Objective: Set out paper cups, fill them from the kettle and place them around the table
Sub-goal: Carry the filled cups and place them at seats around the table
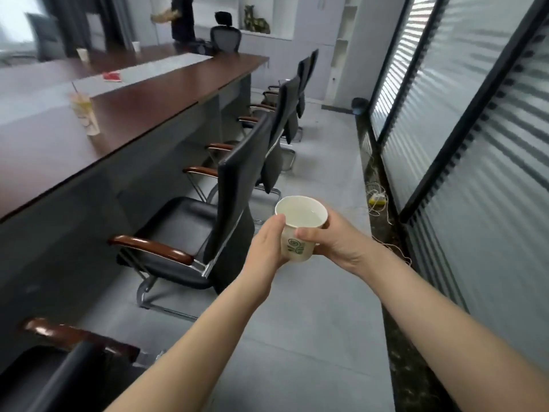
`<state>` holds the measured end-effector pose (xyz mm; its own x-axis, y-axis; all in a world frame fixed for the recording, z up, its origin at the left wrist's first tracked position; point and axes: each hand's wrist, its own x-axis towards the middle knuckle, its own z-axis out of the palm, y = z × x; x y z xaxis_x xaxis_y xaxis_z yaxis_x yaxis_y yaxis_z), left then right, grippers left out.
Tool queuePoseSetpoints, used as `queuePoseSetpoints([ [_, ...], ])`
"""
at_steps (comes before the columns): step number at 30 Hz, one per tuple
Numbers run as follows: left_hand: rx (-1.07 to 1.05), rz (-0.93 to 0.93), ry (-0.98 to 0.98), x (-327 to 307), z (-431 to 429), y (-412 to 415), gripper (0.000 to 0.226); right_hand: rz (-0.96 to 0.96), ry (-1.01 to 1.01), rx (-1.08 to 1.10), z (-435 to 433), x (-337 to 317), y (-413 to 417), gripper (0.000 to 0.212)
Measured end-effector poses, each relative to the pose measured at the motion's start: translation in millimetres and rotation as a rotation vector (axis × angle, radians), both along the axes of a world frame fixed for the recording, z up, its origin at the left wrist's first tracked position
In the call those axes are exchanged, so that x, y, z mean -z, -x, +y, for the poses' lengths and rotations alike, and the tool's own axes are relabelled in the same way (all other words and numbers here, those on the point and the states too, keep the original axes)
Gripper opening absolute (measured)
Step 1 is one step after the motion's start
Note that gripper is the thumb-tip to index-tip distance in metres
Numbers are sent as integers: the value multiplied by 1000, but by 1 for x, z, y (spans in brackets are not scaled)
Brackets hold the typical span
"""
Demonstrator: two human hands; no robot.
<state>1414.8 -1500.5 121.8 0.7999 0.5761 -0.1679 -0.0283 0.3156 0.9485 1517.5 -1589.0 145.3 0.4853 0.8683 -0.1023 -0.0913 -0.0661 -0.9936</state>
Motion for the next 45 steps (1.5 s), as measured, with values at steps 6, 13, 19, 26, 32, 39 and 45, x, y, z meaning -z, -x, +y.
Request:
queuePoseSetpoints([
  [6,-282,-24,23,-9,99,-31,27,25,-40,-133,129,2,-41,72],
  [13,-592,51,20,-20,249,-28,43,86,-106,-338,301,-6,-43,51],
  [19,-685,85,-92,-47,383,0,41,82,-119,-565,465,-21,-29,72],
  [26,-792,172,-86,-52,499,24,48,119,-112,-713,596,-19,-6,66],
  [32,-882,143,-50,-23,607,46,48,90,-76,-844,719,2,16,87],
  [39,-969,112,19,16,727,48,41,111,-33,-907,848,45,18,81],
  [45,-1007,111,11,70,810,38,37,112,-12,-903,933,102,14,93],
])
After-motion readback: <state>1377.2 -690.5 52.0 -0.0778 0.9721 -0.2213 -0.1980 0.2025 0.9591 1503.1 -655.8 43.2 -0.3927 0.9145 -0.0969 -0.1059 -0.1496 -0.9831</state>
